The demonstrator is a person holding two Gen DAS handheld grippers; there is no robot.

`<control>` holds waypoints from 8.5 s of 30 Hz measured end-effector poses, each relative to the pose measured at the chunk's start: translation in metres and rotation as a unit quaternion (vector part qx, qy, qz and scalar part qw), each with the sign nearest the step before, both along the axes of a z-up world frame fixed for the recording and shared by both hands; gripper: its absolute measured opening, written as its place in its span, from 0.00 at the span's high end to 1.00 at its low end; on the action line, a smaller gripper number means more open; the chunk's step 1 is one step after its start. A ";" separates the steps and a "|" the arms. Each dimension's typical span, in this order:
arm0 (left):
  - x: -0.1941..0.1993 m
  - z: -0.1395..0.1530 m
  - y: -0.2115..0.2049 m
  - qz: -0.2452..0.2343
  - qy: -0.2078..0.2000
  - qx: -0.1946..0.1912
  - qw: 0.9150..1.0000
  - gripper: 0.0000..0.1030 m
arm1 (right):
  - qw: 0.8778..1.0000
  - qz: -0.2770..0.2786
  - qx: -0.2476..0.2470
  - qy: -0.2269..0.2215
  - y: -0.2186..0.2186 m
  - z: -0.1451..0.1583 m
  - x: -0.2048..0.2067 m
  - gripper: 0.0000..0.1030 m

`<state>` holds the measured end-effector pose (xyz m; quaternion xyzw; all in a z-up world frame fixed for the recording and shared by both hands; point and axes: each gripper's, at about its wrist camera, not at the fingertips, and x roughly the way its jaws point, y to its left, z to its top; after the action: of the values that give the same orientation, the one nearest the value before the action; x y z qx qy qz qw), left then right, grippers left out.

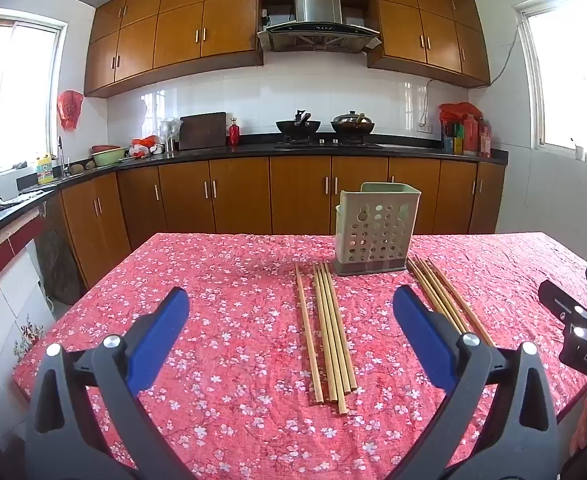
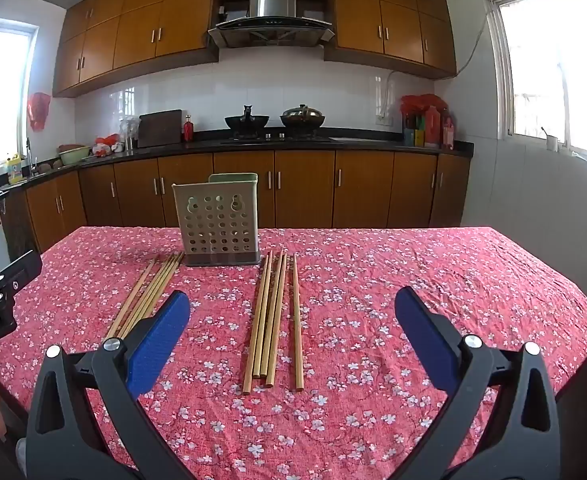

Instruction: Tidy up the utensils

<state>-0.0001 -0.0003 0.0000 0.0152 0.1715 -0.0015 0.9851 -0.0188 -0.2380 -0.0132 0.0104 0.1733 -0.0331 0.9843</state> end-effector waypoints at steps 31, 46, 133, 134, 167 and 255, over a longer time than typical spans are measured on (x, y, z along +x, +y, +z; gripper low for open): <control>0.000 0.000 0.000 0.000 0.001 0.002 1.000 0.04 | 1.000 0.000 0.002 0.001 -0.001 -0.001 0.000 0.02; 0.000 0.000 0.000 0.000 0.001 0.002 1.000 0.04 | 1.000 0.000 0.003 0.001 0.000 -0.001 0.000 0.02; 0.138 -0.095 -0.003 -0.052 0.298 -0.021 0.953 0.77 | 0.963 0.004 0.057 0.264 -0.017 -0.085 0.119 0.86; 0.139 -0.098 -0.003 -0.052 0.302 -0.020 0.952 0.80 | 0.963 0.004 0.057 0.264 -0.018 -0.085 0.119 0.86; 0.191 -0.099 0.061 -0.002 0.270 -0.014 0.963 0.90 | 0.966 -0.055 0.061 0.243 -0.084 -0.091 0.186 0.89; 0.161 -0.098 0.058 0.005 0.269 -0.026 0.963 0.92 | 0.967 -0.006 0.065 0.248 -0.103 -0.087 0.152 0.92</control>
<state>0.1606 0.0572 -0.0980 -0.0124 0.4304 -0.0055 0.9025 0.1337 -0.3413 -0.1001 0.0670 0.4133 -0.0295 0.9077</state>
